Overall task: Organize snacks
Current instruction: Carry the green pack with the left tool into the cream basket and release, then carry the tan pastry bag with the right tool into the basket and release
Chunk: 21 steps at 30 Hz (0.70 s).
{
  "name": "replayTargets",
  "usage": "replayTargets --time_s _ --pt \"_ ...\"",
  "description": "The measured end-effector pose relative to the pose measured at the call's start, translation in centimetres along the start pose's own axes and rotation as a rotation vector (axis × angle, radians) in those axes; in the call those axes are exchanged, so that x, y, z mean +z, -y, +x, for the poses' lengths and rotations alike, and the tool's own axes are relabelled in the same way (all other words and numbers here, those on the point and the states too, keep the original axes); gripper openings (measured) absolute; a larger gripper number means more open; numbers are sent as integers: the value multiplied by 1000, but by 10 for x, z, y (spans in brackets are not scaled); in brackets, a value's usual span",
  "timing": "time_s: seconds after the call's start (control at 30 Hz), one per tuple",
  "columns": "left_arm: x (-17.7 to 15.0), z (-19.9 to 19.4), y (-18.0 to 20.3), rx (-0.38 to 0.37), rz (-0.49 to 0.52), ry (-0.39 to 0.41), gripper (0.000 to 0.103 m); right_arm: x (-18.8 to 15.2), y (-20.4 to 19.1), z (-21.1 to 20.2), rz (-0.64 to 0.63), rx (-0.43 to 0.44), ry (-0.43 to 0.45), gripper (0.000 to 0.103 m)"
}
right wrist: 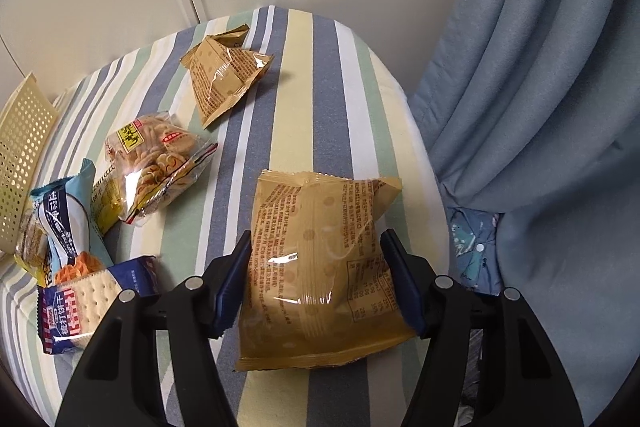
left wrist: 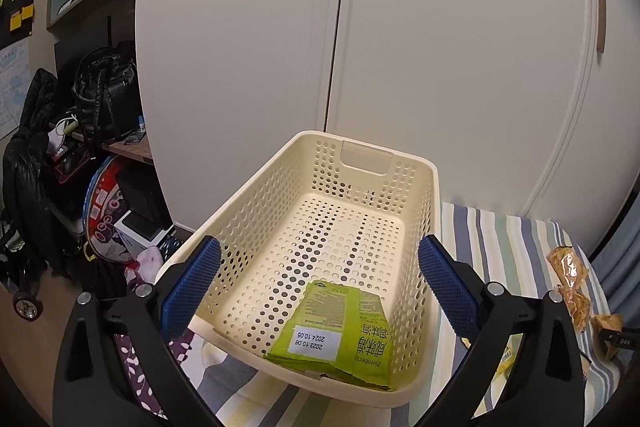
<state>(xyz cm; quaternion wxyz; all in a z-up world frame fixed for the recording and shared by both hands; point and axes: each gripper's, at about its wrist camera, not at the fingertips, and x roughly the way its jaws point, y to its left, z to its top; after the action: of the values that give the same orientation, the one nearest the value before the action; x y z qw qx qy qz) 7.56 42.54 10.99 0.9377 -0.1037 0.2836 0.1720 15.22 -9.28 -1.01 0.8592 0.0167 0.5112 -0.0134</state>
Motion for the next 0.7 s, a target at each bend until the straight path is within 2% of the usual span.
replayTargets --time_s 0.13,0.27,0.4,0.53,0.7 --pt "1 0 -13 -3 -46 -1 100 1 -8 -14 5 -3 20 62" --pt "3 -3 -23 -2 -71 10 100 9 -25 -43 12 35 81 62" --pt "4 -4 -36 -2 -119 6 100 22 -61 -78 -14 109 157 62" --pt "6 -7 -48 39 -144 21 100 35 -122 -105 -80 219 212 62" --pt "7 -14 -60 82 -164 48 100 41 -222 -124 -194 365 241 61"
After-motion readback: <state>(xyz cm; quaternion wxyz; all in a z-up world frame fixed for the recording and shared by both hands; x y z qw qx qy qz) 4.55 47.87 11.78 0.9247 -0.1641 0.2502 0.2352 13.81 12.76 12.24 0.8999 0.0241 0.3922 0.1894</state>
